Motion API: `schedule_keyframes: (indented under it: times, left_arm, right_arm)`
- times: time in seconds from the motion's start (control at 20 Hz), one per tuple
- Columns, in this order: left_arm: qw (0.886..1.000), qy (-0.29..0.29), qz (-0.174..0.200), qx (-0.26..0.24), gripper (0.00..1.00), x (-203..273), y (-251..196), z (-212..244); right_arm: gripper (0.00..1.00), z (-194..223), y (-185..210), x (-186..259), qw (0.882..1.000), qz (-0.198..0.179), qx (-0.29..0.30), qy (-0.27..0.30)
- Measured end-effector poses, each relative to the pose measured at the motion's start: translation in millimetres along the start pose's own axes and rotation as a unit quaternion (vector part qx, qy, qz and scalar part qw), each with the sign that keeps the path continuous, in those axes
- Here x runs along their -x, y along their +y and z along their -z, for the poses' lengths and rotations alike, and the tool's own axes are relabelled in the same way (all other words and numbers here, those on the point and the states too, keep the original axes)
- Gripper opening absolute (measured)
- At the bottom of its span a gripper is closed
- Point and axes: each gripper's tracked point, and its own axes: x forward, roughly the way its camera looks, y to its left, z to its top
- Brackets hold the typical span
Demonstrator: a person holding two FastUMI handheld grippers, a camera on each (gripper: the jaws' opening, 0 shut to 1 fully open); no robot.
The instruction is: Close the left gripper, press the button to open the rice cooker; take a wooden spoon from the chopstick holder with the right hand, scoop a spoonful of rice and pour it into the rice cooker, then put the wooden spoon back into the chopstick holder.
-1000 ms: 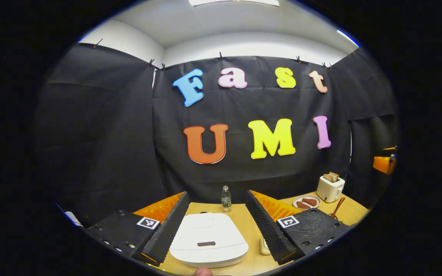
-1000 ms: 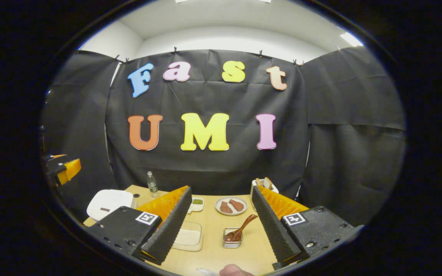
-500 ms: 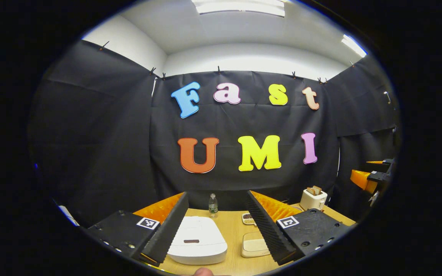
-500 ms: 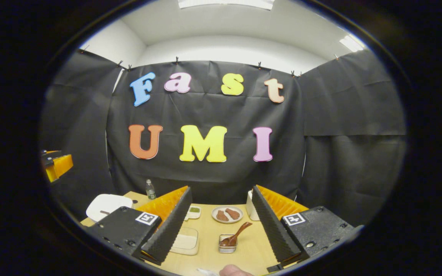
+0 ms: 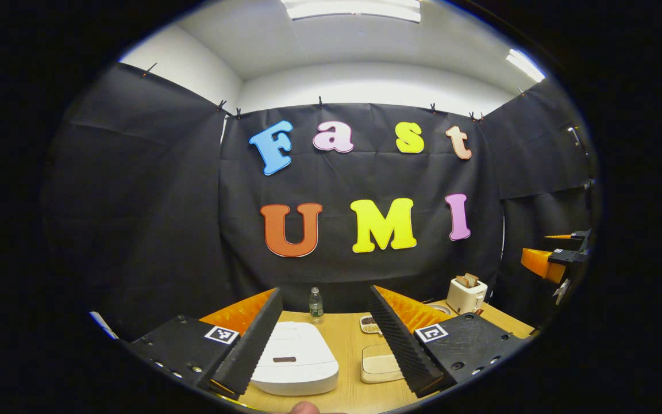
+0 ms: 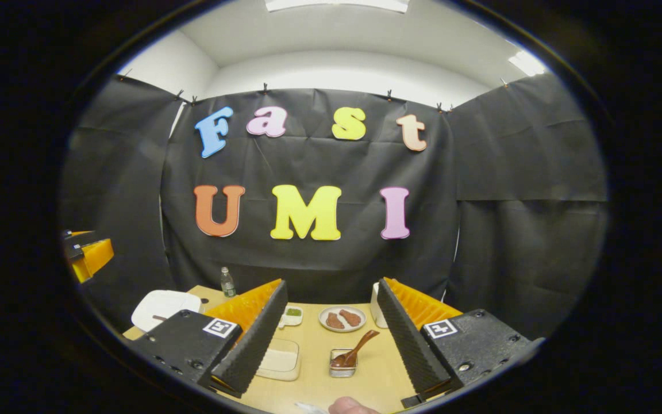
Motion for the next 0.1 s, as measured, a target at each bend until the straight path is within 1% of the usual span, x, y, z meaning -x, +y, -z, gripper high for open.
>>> schedule_keyframes:
  times: [0.1]
  left_arm:
    - [1.0, 0.0, 0.0, 0.001, 0.96, 0.1, -1.8, 0.4]
  right_arm:
    - [1.0, 1.9, 0.7, -0.1, 1.0, -0.001, 0.001, 0.004]
